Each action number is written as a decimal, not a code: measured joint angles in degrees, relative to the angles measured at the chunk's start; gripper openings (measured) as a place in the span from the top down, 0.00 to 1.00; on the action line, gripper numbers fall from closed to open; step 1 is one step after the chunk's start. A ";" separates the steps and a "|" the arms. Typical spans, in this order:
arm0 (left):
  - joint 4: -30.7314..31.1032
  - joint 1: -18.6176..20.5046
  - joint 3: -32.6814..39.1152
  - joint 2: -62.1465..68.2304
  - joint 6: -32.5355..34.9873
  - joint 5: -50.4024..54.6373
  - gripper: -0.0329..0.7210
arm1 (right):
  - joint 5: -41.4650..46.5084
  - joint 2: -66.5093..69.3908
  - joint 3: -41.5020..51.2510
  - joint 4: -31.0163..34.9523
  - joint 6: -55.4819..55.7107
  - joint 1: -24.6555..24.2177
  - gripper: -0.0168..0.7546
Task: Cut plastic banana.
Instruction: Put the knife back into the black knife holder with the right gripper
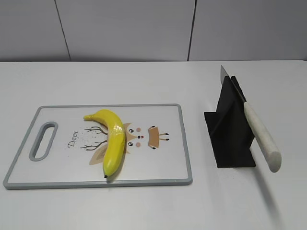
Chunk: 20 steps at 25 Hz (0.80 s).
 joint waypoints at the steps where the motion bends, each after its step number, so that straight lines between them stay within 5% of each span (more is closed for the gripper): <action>1: 0.00 0.00 0.00 0.00 0.00 0.00 0.64 | 0.22 -2.29 0.72 -0.02 -0.10 0.00 0.21; 20: 0.00 0.00 0.00 0.00 0.00 0.00 0.64 | 1.62 -20.69 4.24 -0.86 -0.15 0.00 0.21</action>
